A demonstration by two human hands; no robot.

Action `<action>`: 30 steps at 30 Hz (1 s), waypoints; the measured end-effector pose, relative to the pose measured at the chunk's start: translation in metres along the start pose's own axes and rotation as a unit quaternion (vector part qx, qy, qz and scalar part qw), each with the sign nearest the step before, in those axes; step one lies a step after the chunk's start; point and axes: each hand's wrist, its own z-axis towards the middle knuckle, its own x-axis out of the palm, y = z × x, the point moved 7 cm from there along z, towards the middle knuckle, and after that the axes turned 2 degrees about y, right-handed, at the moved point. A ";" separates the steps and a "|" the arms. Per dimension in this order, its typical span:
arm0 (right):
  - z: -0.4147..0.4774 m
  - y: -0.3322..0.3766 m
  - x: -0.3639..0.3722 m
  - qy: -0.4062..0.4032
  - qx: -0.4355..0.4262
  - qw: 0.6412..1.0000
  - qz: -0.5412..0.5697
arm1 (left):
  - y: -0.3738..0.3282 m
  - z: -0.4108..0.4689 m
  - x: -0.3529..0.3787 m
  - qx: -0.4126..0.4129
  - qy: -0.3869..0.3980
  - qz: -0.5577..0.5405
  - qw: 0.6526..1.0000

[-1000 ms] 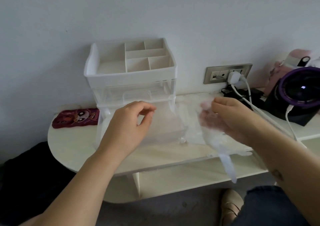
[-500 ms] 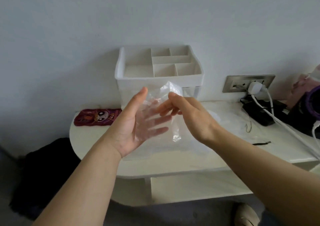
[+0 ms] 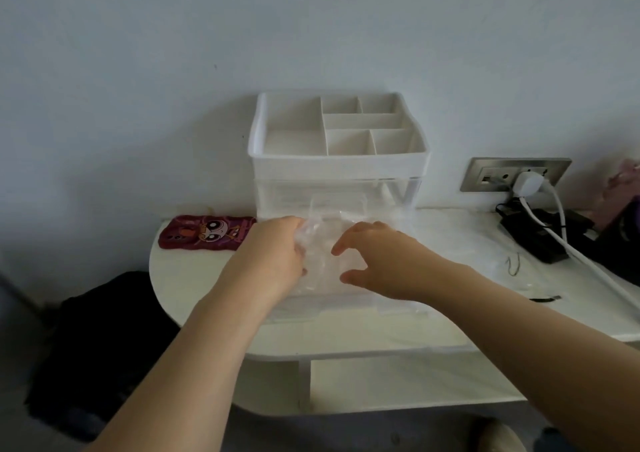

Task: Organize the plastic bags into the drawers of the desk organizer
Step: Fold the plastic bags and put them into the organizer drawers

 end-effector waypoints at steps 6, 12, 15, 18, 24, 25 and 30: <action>0.003 0.003 0.004 0.072 -0.005 0.997 0.011 | 0.011 0.002 -0.013 -0.006 -0.054 0.117 0.992; -0.004 0.006 -0.018 0.033 -0.007 0.999 -0.034 | -0.017 -0.009 -0.024 0.070 -0.161 0.160 0.971; -0.003 0.002 -0.020 0.042 0.014 0.997 -0.068 | -0.021 -0.001 0.006 0.062 -0.020 0.138 0.988; 0.004 0.000 -0.004 0.118 0.033 0.984 -0.129 | -0.017 0.008 0.036 0.005 0.143 0.144 0.979; 0.017 -0.005 0.016 0.206 0.031 0.971 -0.114 | -0.004 0.017 0.053 -0.047 0.236 0.206 0.948; 0.019 -0.007 0.015 0.211 0.029 0.972 -0.104 | -0.002 0.018 0.053 -0.050 0.240 0.208 0.947; 0.016 -0.009 0.009 0.189 0.007 0.979 -0.078 | 0.000 0.021 0.055 -0.037 0.229 0.221 0.947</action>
